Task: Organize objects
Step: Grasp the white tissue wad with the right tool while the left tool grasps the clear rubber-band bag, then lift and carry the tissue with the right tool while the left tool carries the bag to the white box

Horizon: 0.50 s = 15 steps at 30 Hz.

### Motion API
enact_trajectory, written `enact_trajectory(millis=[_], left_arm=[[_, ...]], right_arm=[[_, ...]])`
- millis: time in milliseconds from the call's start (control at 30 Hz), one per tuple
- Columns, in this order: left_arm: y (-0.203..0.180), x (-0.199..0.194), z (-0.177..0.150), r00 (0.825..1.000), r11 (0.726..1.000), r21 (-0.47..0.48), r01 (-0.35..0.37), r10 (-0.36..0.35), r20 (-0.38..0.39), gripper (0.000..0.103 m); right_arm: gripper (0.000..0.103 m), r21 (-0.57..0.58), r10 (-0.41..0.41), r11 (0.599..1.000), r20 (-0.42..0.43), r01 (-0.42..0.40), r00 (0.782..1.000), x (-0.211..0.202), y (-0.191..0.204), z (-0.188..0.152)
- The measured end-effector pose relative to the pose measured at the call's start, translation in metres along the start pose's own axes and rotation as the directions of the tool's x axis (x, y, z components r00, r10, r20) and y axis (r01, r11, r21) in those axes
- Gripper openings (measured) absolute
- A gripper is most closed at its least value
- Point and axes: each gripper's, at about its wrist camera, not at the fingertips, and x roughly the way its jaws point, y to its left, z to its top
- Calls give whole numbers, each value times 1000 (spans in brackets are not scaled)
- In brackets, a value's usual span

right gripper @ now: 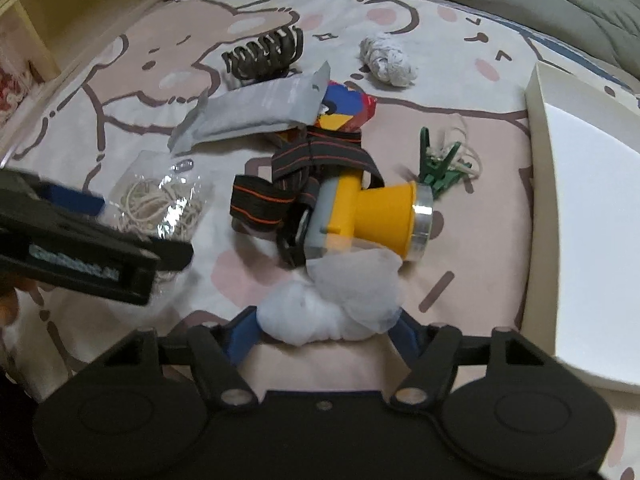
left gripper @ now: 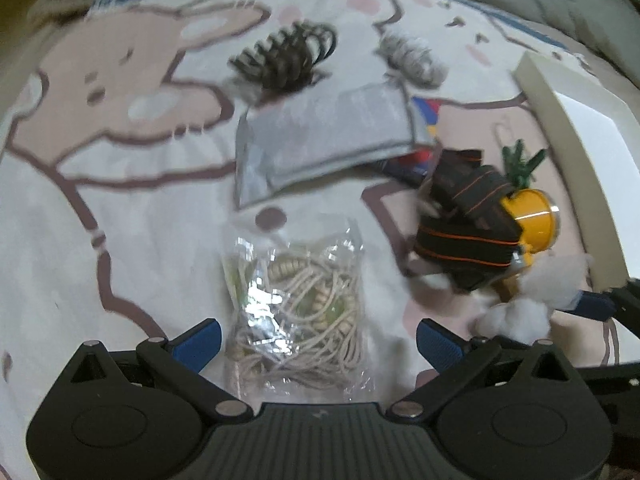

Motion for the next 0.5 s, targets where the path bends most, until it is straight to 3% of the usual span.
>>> enact_trajectory(millis=[200, 400, 500], left_arm=[[0, 17, -5, 997, 1000, -24, -17, 15, -71, 91], [0, 10, -5, 998, 1000, 1, -12, 12, -57, 73], [0, 3, -3, 999, 1000, -6, -2, 2, -46, 70]], right_arm=[[69, -28, 2, 1000, 28, -1, 1000, -9, 3, 1], [69, -40, 10, 999, 76, -7, 997, -26, 3, 4], [69, -32, 7, 999, 121, -3, 993, -39, 0, 8]])
